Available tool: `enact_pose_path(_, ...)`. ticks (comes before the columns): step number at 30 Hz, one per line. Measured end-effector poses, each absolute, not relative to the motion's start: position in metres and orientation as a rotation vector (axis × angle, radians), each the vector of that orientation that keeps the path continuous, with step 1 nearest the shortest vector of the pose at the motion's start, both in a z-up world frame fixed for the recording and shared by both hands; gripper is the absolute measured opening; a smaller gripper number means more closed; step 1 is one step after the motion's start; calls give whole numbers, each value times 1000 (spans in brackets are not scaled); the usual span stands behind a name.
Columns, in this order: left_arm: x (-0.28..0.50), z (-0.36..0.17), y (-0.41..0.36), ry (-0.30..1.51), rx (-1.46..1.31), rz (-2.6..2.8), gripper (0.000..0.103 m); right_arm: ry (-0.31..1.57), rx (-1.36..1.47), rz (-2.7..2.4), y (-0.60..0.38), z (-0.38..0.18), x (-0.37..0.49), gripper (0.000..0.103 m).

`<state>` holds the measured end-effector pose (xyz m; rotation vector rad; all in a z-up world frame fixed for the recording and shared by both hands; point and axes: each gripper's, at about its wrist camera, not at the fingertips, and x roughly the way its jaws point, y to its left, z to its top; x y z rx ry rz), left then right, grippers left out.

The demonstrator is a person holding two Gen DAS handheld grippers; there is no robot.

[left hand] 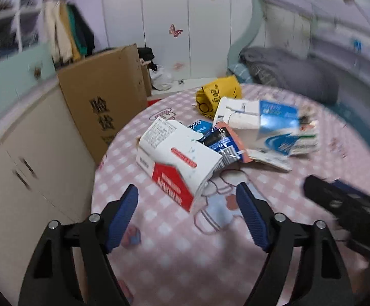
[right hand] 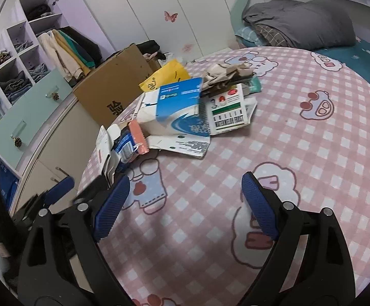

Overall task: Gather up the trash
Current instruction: 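Grasp the white-red paper box with the left tool while the right tool grasps the blue snack packet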

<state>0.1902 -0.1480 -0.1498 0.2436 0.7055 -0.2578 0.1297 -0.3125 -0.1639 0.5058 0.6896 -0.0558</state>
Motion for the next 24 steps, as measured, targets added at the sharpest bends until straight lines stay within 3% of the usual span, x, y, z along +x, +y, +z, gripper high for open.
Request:
enact_pose_path(5,209,-168,-170,718,418,-154,76,702,510,-68,-320,-168,133,88)
enact_pose_path(7,214,-168,-169,728,399,-163,48,707,507,-67,-321,-169,136,88)
enact_pose_path(9,215,-169,-169,732,403,-177,34,710,501,-62,-319,-169,139,88)
enact_pose_path(13,208,-157,-152,680,323,-196,21,712,486,-35,-312,-166,147,88)
enact_pose_path(24,195,-140,-83,654,10,-274,12,736,382,77,-269,-157,188,88)
